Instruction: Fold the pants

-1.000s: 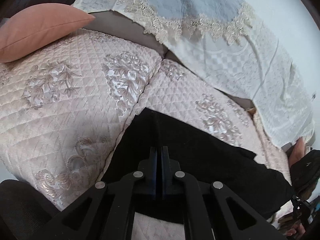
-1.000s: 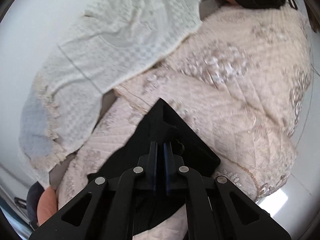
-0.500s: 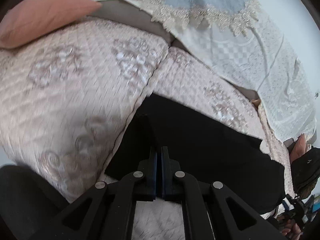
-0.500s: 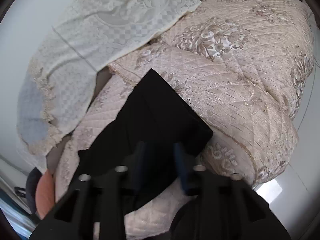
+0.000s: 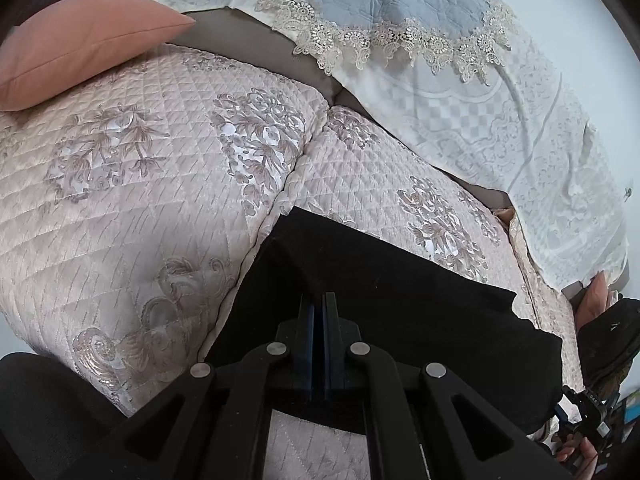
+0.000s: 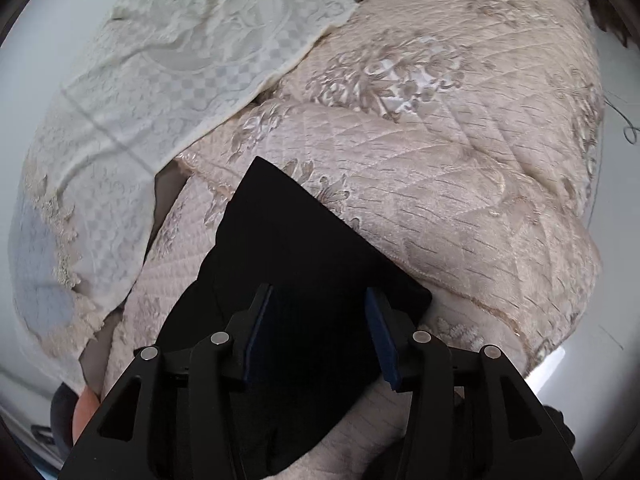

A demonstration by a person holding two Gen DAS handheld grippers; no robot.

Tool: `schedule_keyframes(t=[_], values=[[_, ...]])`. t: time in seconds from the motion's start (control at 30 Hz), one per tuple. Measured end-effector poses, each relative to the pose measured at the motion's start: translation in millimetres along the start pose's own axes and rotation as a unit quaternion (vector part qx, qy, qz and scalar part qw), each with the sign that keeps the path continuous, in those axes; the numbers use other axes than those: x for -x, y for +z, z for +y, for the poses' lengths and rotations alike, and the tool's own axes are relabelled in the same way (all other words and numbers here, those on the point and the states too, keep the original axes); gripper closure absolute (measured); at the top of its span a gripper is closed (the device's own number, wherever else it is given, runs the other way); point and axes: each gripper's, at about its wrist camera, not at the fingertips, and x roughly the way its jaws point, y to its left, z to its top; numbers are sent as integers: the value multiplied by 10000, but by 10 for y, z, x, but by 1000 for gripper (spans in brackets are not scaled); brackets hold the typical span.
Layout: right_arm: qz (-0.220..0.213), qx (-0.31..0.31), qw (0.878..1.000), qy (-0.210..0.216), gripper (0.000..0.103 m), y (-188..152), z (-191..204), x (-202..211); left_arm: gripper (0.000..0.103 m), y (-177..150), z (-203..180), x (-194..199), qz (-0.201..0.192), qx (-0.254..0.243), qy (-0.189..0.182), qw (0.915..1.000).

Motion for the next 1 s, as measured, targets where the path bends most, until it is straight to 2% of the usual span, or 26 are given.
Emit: schedule_keyframes(t=[0.2, 0.27, 0.3, 0.33, 0.5, 0.63, 0.77, 0.87, 1.0], values=[[-116, 238, 9993, -272, 56, 19, 81, -123, 99, -13, 1, -69, 77, -29, 5, 10000], [-196, 359, 9981, -451, 68, 30, 143, -132, 99, -11, 8, -76, 92, 2, -21, 10000], [-235, 426, 9978, -447, 78, 33, 161, -120, 99, -8, 11, -63, 88, 5, -43, 10000], [-250, 454, 9977, -431, 84, 36, 157, -110, 99, -7, 14, -47, 65, -2, -62, 10000], [-441, 507, 9976, -139, 97, 55, 183, 167, 99, -24, 29, 13, 71, -10, -130, 9999], [-527, 669, 9963, -76, 98, 28, 269, 424, 99, -39, 63, 104, 41, 48, -169, 9998], [-367, 516, 9975, -300, 98, -12, 118, 354, 99, -85, 190, 110, 88, 206, -105, 9997], [-123, 309, 9985, -425, 98, -62, -40, 233, 99, -182, 281, -22, 352, 297, 23, 9989], [-234, 452, 9978, -418, 98, -60, 28, 330, 99, -275, 288, -32, 419, 256, 107, 9987]])
